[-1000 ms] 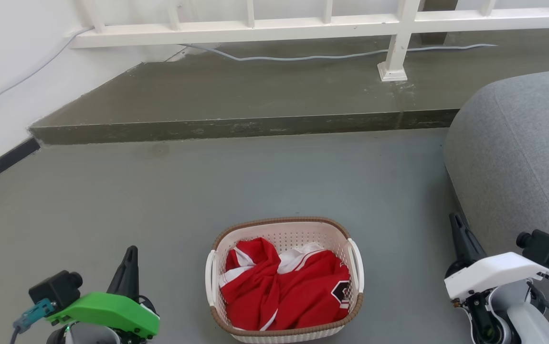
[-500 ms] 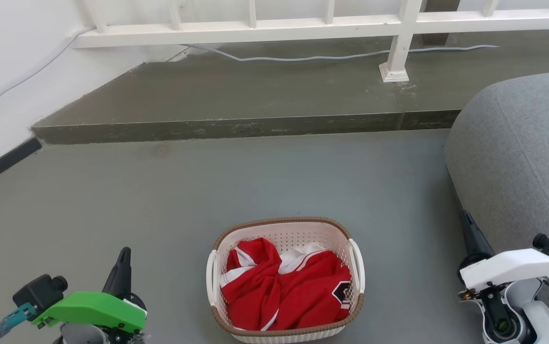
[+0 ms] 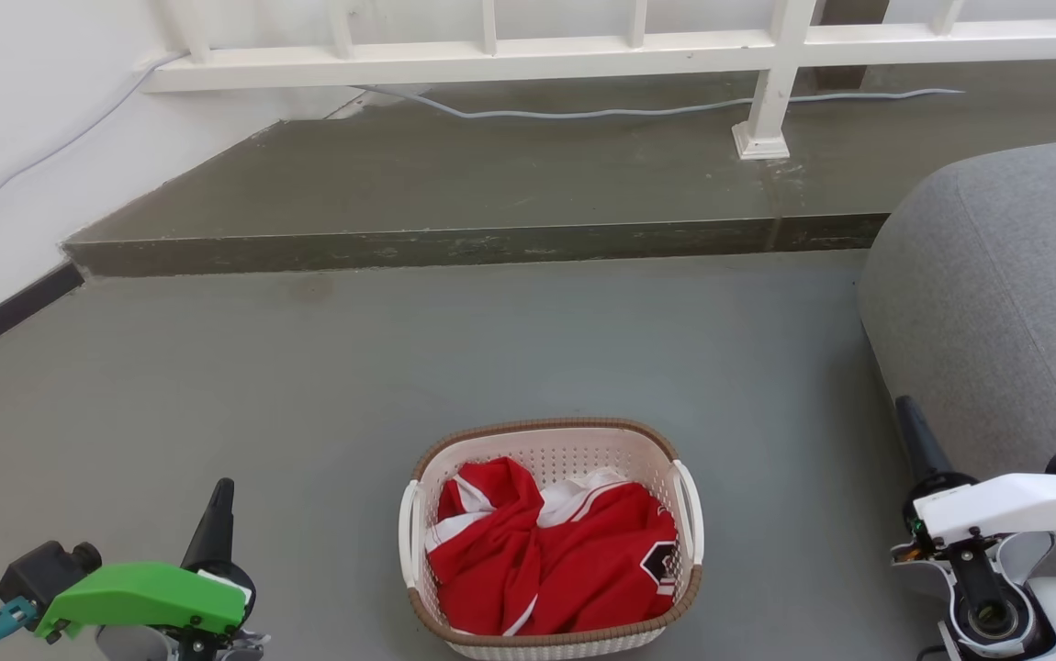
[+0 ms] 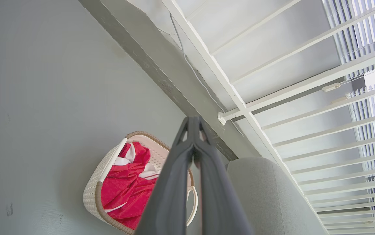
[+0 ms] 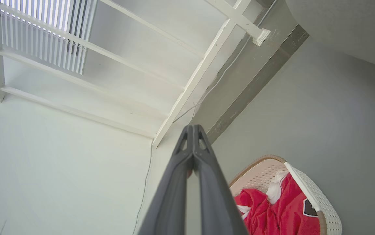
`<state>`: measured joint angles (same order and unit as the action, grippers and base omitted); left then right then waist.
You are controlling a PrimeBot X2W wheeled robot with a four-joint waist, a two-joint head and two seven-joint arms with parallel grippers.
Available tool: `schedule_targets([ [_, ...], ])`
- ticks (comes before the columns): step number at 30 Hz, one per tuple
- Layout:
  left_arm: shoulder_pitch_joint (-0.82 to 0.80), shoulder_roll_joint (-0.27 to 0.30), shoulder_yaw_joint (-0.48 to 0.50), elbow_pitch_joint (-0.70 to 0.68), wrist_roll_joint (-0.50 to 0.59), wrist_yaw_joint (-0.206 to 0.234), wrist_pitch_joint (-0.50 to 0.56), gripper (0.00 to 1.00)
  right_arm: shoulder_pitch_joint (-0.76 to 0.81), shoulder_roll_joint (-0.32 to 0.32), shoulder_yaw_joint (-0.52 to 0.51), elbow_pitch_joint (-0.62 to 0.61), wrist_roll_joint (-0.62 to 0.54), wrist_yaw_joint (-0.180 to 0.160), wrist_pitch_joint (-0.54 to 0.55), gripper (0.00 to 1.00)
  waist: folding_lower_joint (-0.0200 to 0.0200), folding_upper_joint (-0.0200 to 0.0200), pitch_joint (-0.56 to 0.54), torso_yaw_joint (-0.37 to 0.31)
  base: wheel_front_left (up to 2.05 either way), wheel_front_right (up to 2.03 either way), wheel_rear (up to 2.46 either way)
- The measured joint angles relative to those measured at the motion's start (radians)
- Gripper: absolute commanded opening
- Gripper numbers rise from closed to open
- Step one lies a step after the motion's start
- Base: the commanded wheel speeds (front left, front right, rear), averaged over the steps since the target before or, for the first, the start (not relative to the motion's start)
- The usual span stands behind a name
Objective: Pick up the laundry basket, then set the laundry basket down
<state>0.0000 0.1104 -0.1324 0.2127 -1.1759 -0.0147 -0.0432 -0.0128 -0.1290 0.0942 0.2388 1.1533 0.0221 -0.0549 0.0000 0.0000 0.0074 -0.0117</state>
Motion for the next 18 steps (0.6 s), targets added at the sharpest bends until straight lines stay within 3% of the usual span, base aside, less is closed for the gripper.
schedule_targets([
  [18, -0.024, -0.016, 0.070, 0.021, -0.207, -0.047, 0.052, 0.00, -0.021, 0.028, -0.081, 0.014, 0.216, 0.041, 0.057, 0.00, 0.0000, 0.0000, -0.002, 0.005, 0.00, 0.00, 0.00],
])
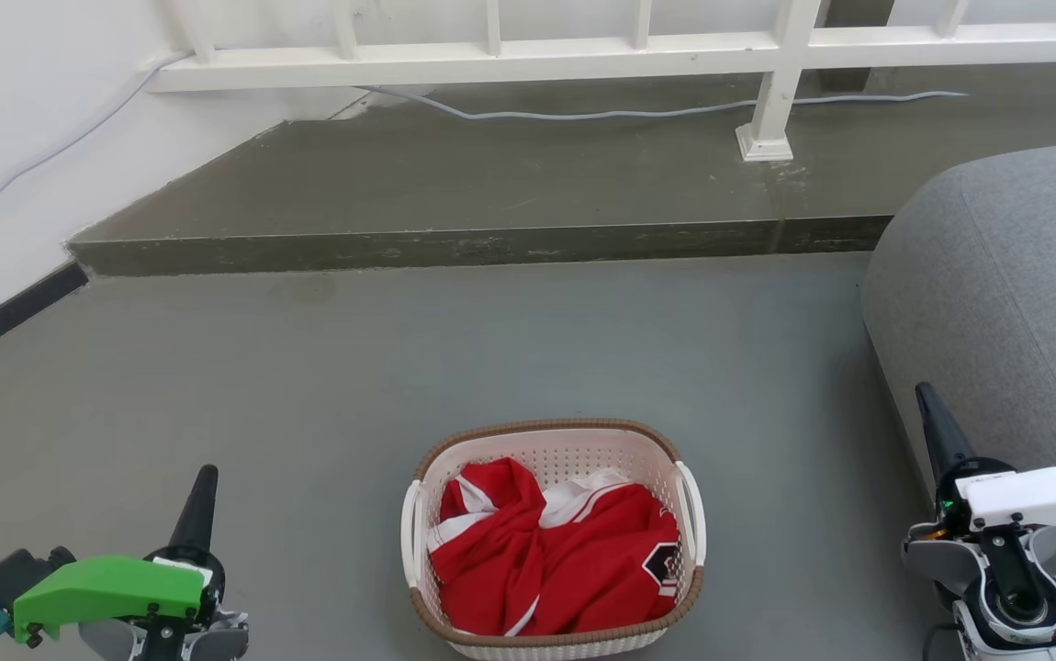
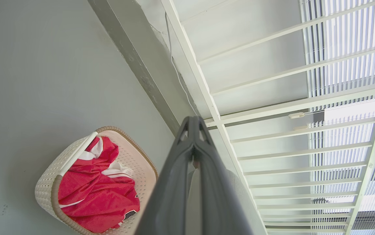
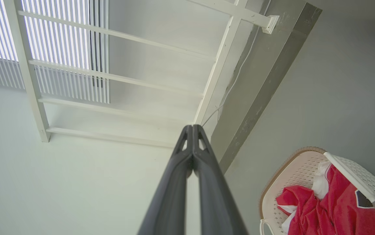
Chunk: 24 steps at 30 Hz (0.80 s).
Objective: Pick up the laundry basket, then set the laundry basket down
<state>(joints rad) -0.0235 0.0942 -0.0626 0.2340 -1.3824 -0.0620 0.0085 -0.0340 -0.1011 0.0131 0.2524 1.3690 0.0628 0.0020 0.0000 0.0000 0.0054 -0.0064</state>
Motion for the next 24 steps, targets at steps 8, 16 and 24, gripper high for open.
schedule_targets([
  [8, -0.004, -0.009, 0.032, 0.013, -0.096, -0.019, 0.019, 0.00, -0.001, 0.008, -0.036, 0.007, 0.099, 0.020, 0.026, 0.00, 0.0000, 0.0000, -0.001, 0.002, 0.00, 0.00, 0.00],
  [16, -0.017, -0.015, 0.064, 0.021, -0.186, -0.036, 0.044, 0.00, -0.010, 0.021, -0.071, 0.014, 0.192, 0.037, 0.046, 0.00, 0.0000, 0.0000, -0.002, 0.005, 0.00, 0.00, 0.00],
  [24, -0.020, -0.021, 0.091, 0.034, -0.253, -0.057, 0.061, 0.00, -0.020, 0.031, -0.100, 0.019, 0.271, 0.052, 0.065, 0.00, 0.0000, 0.0000, -0.002, 0.006, 0.00, 0.00, 0.00],
])
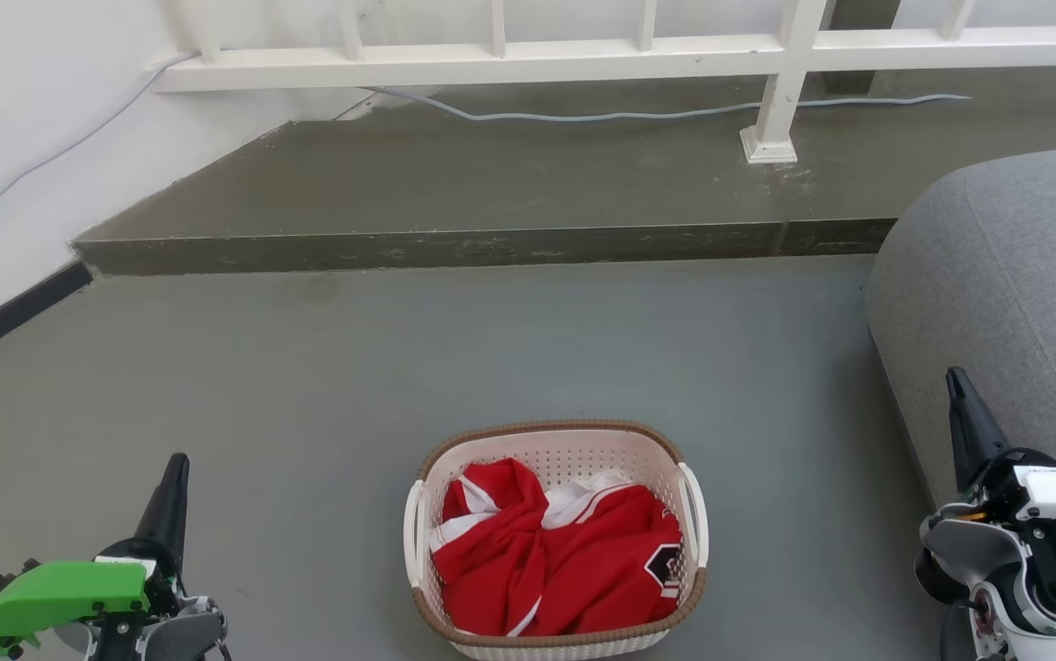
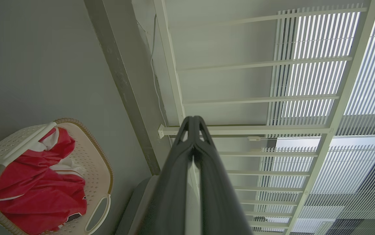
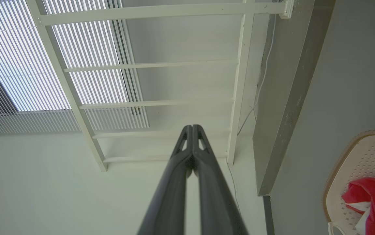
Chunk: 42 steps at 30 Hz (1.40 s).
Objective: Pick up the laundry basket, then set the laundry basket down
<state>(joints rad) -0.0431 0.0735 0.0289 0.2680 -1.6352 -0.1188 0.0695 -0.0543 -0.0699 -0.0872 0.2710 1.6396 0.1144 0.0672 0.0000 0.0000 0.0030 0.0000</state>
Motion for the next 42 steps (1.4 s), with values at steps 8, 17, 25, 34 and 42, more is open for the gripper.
schedule_targets([
  [8, -0.002, -0.001, 0.001, 0.005, 0.000, 0.000, 0.000, 0.00, 0.000, 0.001, 0.000, 0.002, 0.000, 0.000, 0.000, 0.00, 0.0000, 0.0000, 0.000, 0.000, 0.00, 0.00, 0.00],
  [17, -0.004, -0.002, 0.001, 0.008, 0.000, 0.000, 0.000, 0.00, 0.000, 0.002, -0.001, 0.005, 0.000, 0.000, 0.001, 0.00, 0.0000, 0.0000, 0.000, 0.000, 0.00, 0.00, 0.00],
  [25, -0.006, -0.002, 0.001, 0.009, 0.000, -0.001, 0.000, 0.00, 0.000, 0.002, -0.001, 0.006, 0.000, 0.000, 0.004, 0.00, 0.0000, 0.0000, 0.000, 0.000, 0.00, 0.00, 0.00],
  [34, -0.013, -0.002, 0.002, 0.010, 0.000, -0.001, 0.000, 0.00, 0.000, 0.003, -0.002, 0.009, 0.000, 0.000, 0.004, 0.00, 0.0000, 0.0000, 0.000, 0.000, 0.00, 0.00, 0.00],
  [42, -0.013, -0.002, 0.002, 0.010, 0.000, -0.001, 0.000, 0.00, 0.000, 0.003, -0.002, 0.010, 0.000, 0.000, 0.004, 0.00, 0.0000, 0.0000, 0.000, 0.000, 0.00, 0.00, 0.00],
])
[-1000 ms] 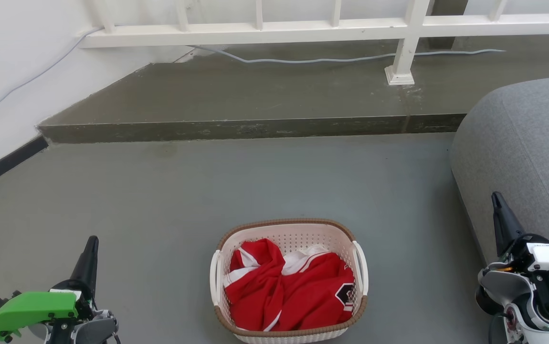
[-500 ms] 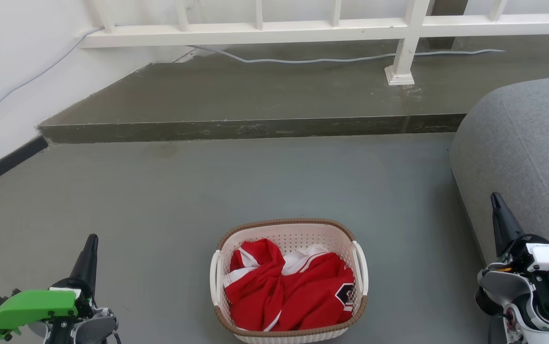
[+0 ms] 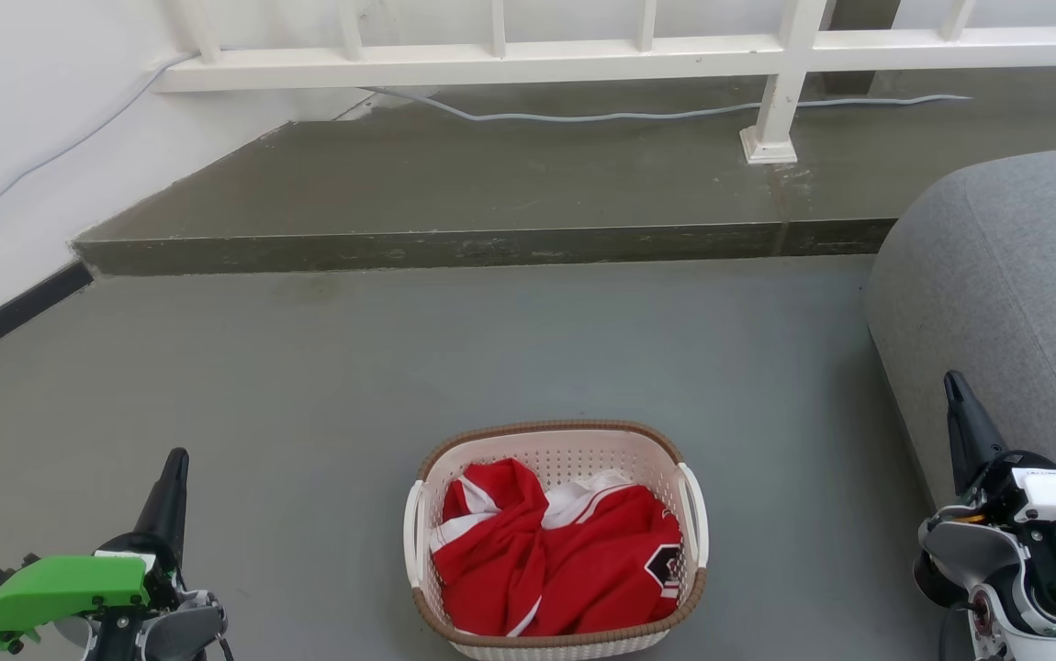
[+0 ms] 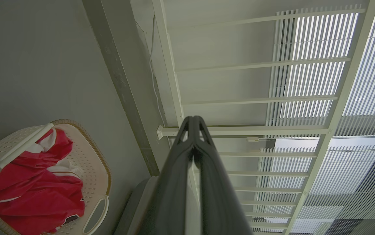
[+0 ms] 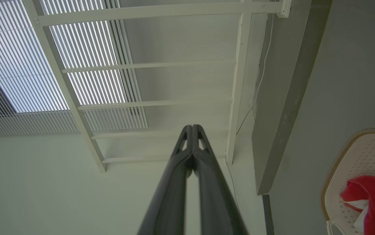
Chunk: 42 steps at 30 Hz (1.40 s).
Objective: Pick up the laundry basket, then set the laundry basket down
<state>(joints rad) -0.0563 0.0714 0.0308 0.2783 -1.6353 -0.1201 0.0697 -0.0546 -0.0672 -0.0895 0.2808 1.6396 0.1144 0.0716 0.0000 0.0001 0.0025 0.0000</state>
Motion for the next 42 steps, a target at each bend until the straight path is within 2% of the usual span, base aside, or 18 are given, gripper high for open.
schedule_targets([
  [42, 0.000, -0.002, 0.002, 0.003, 0.000, 0.000, 0.001, 0.00, 0.000, 0.001, -0.002, 0.002, 0.000, 0.000, 0.001, 0.00, 0.0000, 0.0000, 0.000, 0.000, 0.00, 0.00, 0.00],
])
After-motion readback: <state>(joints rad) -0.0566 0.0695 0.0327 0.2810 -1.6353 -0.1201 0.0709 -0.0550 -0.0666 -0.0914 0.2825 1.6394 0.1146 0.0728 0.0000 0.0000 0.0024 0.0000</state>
